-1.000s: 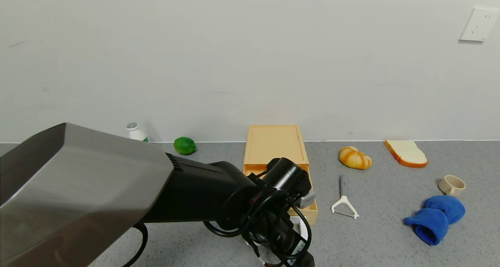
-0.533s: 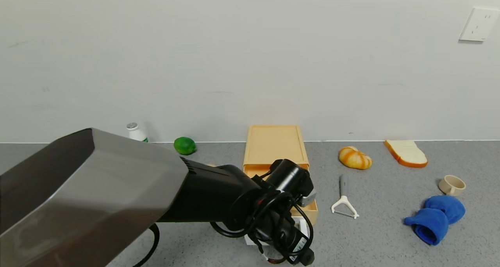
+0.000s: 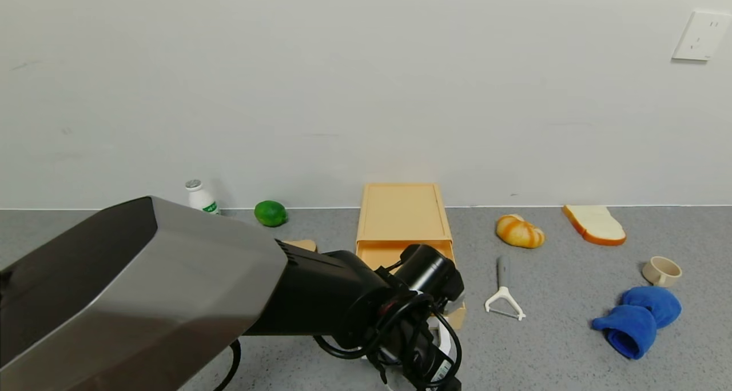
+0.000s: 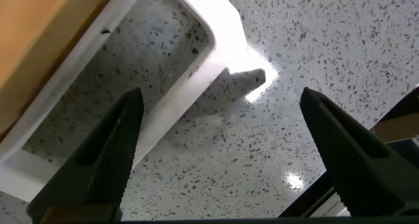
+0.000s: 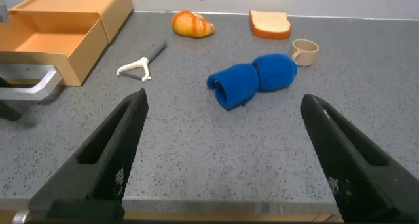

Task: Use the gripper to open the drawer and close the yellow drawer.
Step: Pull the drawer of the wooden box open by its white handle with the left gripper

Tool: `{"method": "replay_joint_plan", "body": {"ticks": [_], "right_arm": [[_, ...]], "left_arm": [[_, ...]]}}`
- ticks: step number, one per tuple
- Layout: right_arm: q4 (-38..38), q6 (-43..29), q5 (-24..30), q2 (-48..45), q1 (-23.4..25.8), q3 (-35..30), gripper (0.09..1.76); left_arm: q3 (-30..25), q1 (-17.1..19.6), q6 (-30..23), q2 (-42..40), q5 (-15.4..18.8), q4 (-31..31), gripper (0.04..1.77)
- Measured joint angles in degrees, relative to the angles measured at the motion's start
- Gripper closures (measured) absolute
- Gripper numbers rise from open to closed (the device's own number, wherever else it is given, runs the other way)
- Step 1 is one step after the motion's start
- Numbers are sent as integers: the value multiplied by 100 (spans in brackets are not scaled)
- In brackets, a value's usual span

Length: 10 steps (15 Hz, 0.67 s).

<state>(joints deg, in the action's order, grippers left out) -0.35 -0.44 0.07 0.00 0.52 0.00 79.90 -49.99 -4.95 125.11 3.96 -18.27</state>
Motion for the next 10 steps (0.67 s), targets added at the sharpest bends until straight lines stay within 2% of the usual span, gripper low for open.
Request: {"method": "replay_joint_plan", "body": {"ticks": [10], "right_arm": [[2,0,0,0,0,0,14]], "left_arm": [[-140,-182,-304,-160,-20,-30,9]]}}
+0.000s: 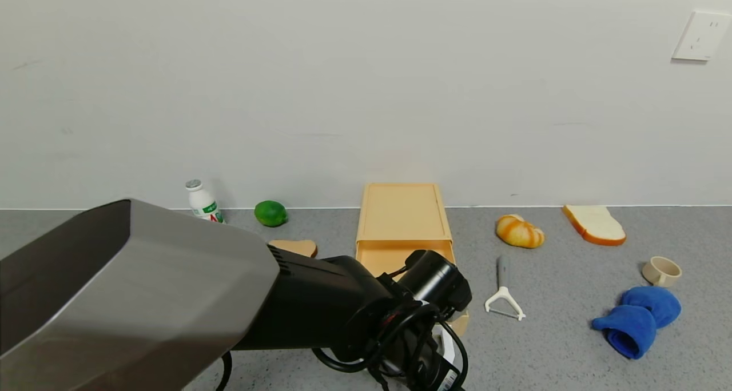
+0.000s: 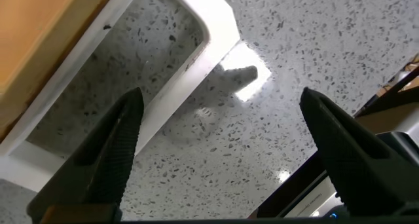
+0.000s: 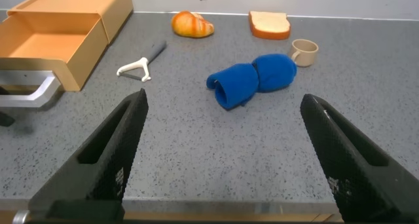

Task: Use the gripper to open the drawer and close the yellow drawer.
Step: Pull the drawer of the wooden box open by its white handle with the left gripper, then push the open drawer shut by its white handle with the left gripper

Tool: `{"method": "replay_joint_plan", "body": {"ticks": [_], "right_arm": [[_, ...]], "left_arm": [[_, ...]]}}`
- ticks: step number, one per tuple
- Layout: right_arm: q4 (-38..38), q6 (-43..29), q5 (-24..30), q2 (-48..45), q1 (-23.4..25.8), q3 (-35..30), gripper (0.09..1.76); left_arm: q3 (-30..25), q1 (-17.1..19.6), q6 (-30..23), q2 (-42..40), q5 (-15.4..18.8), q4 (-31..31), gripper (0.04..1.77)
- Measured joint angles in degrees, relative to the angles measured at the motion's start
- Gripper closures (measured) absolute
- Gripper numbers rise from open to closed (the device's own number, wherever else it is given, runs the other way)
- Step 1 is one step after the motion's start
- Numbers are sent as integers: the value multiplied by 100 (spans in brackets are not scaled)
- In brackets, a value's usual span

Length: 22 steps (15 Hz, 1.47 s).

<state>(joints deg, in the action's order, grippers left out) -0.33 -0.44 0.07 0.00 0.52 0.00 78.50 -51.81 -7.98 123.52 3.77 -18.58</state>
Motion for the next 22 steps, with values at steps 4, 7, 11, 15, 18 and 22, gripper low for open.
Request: {"method": "replay_joint_plan", "body": {"ticks": [4,7,11,15,18,22], "right_arm": [[-2,0,-2,0,0,0,14],[-2,0,0,0,0,0,14],[0,0,0,0,0,0,14],[-2,0,0,0,0,0,14],[-2,0,-2,0,0,0,14],[-2,2,0,0,0,0,14]], "left_arm": [[39,-6,-17,-260,-9,-355,9],[100,13,-13,-594,-166,-432,9],[77,162,-20,-1200,-563,-446,9],[-188,708,-74,-1908,-589,-394,9],[-341,1432,-69,-2360,-517,-366,9],[-377,2339,-37,-2708,-304,-358,9]]}}
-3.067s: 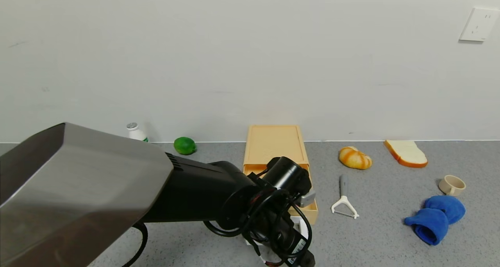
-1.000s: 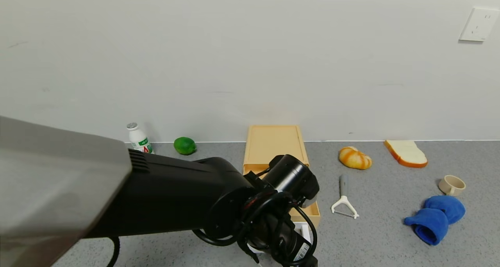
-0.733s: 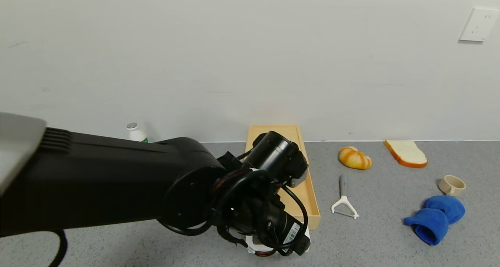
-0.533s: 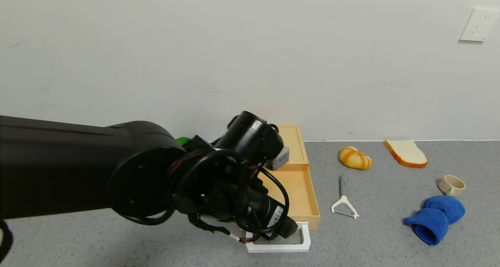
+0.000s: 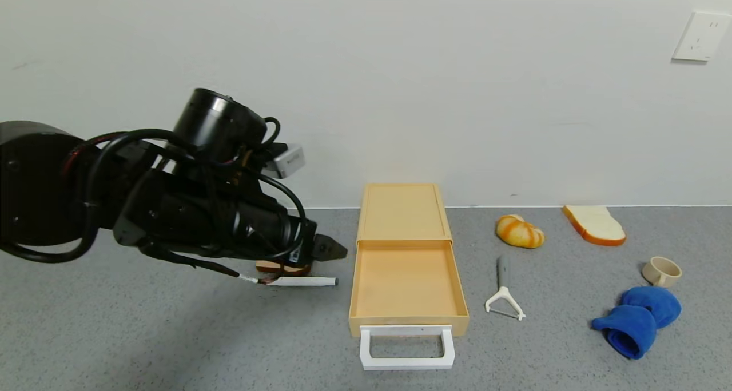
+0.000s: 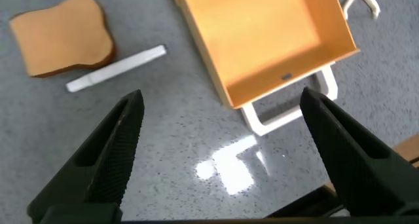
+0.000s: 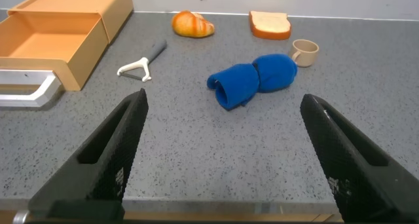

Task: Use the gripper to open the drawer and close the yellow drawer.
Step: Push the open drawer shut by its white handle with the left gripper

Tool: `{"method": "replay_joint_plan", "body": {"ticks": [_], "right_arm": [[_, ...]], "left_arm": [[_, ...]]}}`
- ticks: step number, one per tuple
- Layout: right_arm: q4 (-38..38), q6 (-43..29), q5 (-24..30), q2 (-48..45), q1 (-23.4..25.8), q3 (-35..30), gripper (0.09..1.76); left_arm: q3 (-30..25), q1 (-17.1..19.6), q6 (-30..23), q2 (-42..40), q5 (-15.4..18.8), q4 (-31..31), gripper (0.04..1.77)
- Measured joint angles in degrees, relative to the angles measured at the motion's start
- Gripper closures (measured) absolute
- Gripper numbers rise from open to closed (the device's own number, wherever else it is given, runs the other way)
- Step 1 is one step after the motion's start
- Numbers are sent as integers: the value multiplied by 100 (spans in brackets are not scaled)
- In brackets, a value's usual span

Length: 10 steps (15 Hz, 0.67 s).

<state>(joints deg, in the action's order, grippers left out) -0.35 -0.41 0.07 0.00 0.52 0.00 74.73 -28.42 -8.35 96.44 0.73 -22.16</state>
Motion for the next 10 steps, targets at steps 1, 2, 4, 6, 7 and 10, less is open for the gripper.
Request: {"method": "replay_joint_plan", "body": {"ticks": [1,2,4,6,7,10], "right_arm": [[0,-2,0,0,0,0,14],[0,-2,0,0,0,0,14],[0,-2,0,0,0,0,14],[2,0,-2,0,0,0,14],[2,0,-2,0,0,0,14],[0,0,0,0,0,0,14]], "left_arm": [[0,185,4,-60,150,1,9],[0,317,6,-105,282,1,9],[-21,472,4,-157,401,4,9],[-32,510,0,-190,408,4,9],[-34,513,0,-206,408,4,9],[-54,521,0,-240,401,1,9]]}}
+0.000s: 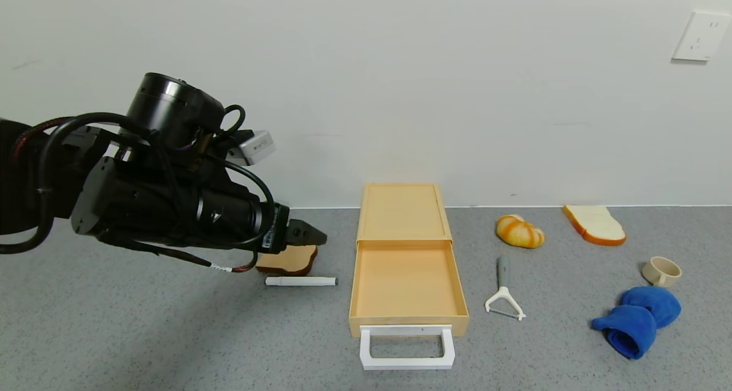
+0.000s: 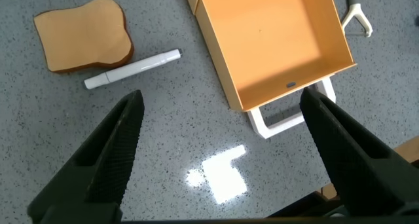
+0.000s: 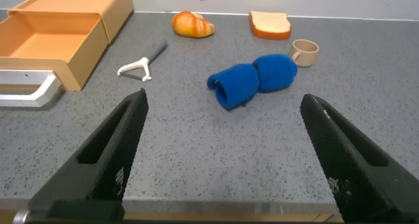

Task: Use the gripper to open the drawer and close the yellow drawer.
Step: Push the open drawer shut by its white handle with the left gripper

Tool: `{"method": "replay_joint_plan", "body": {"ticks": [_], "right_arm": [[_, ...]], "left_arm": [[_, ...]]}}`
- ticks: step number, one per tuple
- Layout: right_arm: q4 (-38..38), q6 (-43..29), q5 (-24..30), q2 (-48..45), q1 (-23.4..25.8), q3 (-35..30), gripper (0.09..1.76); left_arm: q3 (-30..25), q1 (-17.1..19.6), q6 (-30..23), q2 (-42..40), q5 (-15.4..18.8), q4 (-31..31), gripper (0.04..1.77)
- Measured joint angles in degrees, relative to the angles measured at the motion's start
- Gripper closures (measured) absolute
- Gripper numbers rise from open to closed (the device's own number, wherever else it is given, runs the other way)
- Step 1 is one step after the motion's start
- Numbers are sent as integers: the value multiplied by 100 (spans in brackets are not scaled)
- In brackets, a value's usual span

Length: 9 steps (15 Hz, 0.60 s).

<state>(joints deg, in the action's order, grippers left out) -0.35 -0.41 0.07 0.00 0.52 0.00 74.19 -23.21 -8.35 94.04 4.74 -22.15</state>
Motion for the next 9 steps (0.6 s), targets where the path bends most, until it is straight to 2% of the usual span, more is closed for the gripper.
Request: {"method": "replay_joint_plan", "body": {"ticks": [7,9], "right_arm": [[0,0,0,0,0,0,14],[2,-2,0,0,0,0,14]], "left_arm": [[-10,-60,-60,-16,-95,-59,9],[1,-256,-344,4,-400,-65,9]]}}
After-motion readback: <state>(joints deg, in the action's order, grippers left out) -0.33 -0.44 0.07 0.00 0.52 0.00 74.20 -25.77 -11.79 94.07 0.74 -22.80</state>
